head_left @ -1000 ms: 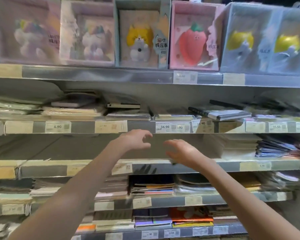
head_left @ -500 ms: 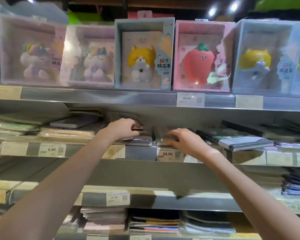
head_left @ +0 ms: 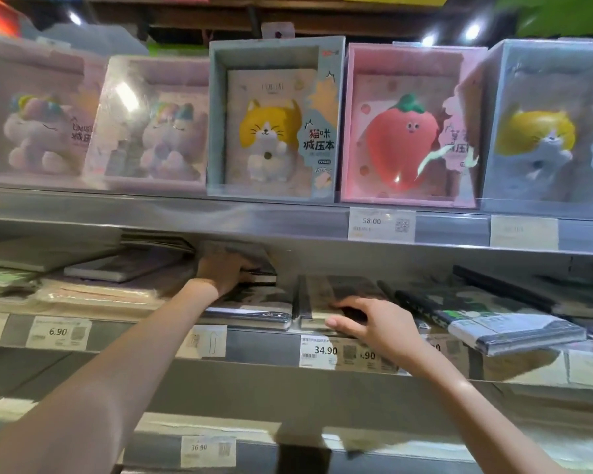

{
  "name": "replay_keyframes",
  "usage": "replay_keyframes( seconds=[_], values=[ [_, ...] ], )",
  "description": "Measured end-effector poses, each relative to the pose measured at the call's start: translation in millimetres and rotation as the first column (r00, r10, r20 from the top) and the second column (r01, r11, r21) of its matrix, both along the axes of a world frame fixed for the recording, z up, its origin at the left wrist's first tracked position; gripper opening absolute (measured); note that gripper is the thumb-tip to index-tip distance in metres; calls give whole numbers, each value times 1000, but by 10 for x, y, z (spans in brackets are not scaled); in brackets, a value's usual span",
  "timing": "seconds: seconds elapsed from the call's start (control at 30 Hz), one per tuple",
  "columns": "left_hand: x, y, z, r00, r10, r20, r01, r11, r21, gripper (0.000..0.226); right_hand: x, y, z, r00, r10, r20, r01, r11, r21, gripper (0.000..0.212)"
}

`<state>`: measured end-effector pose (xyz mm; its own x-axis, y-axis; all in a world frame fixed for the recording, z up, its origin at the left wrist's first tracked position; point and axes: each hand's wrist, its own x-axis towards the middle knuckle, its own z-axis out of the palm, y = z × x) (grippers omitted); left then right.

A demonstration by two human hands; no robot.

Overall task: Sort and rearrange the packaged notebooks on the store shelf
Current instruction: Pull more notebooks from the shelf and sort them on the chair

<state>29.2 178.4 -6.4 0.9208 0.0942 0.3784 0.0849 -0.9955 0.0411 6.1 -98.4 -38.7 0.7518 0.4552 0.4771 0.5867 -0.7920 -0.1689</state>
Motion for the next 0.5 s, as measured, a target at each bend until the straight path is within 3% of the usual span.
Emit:
replay_keyframes(
  seconds=[0.17, 0.4, 0.5],
  values=[
    [-67, -42, 150, 999, 6, 32, -7, 1000, 2, 34, -7, -7, 14, 999, 4, -52, -3, 1000, 29, 66],
    [-471, -164, 257, 989, -13, -148, 5, 998, -55, 30, -21, -37, 210, 961, 36, -273, -32, 999, 19, 50],
    [-685, -260, 188, 995, 79, -66, -74, 995, 67, 23, -1, -43, 321, 935, 64, -347, -75, 997, -18, 46]
  ],
)
